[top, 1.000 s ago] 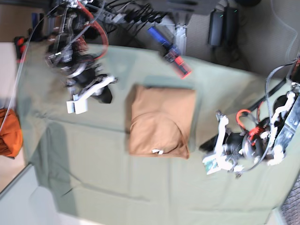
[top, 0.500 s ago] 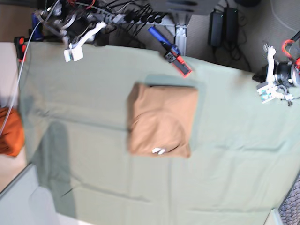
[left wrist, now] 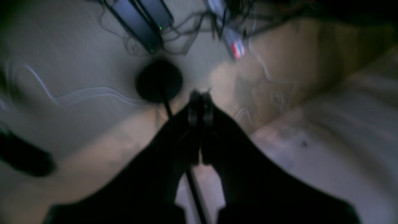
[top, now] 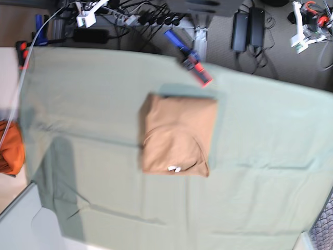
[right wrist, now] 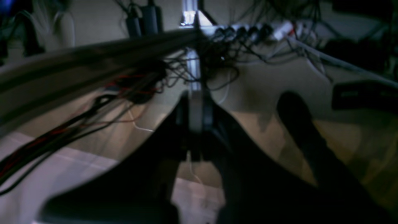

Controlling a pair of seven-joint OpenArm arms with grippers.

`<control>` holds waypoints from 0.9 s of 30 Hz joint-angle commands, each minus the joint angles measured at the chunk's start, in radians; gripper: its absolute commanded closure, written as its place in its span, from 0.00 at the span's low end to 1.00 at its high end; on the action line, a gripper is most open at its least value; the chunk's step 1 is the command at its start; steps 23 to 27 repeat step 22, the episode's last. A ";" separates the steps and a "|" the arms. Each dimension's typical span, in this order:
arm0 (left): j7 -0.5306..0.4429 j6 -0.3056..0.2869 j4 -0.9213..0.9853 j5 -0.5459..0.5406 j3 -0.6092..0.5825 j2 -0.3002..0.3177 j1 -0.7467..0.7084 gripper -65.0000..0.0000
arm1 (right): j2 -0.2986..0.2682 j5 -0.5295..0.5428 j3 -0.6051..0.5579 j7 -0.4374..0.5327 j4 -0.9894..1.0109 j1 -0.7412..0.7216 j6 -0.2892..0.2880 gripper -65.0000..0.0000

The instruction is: Fold the T-shirt properly

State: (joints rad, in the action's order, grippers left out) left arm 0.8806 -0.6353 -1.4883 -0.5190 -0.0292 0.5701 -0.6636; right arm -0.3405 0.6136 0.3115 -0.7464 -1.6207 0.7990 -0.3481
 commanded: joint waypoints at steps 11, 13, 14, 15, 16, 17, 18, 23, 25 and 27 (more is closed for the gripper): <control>-0.133 0.182 0.811 0.068 -0.374 -0.166 0.473 1.00 | 0.018 -0.200 -0.156 0.005 0.619 -0.364 -0.081 1.00; -0.173 0.199 0.965 0.069 -0.441 -0.219 0.559 1.00 | 0.043 -0.241 -0.156 -0.005 0.709 -0.426 -0.074 1.00; -0.190 0.205 1.029 0.068 -0.470 -0.244 0.596 1.00 | 0.056 -0.261 -0.156 -0.018 0.747 -0.452 -0.069 1.00; -0.202 0.214 1.083 0.068 -0.492 -0.266 0.627 1.00 | 0.067 -0.279 -0.156 -0.030 0.779 -0.475 -0.067 1.00; -0.203 0.229 1.123 0.068 -0.510 -0.288 0.653 1.00 | 0.076 -0.291 -0.156 -0.040 0.805 -0.492 -0.067 1.00; -0.202 0.237 1.149 0.068 -0.523 -0.307 0.672 1.00 | 0.082 -0.296 -0.156 -0.047 0.824 -0.506 -0.067 1.00; -0.199 0.240 1.162 0.068 -0.530 -0.323 0.686 1.00 | 0.085 -0.296 -0.156 -0.048 0.837 -0.514 -0.067 1.00; -0.214 0.263 1.153 0.068 -0.531 -0.360 0.694 1.00 | 0.093 -0.296 -0.154 -0.010 0.836 -0.521 -0.066 1.00; -0.214 0.263 1.153 0.068 -0.531 -0.360 0.694 1.00 | 0.093 -0.296 -0.154 -0.010 0.836 -0.521 -0.066 1.00; -0.214 0.263 1.153 0.068 -0.531 -0.360 0.694 1.00 | 0.093 -0.296 -0.154 -0.010 0.836 -0.521 -0.066 1.00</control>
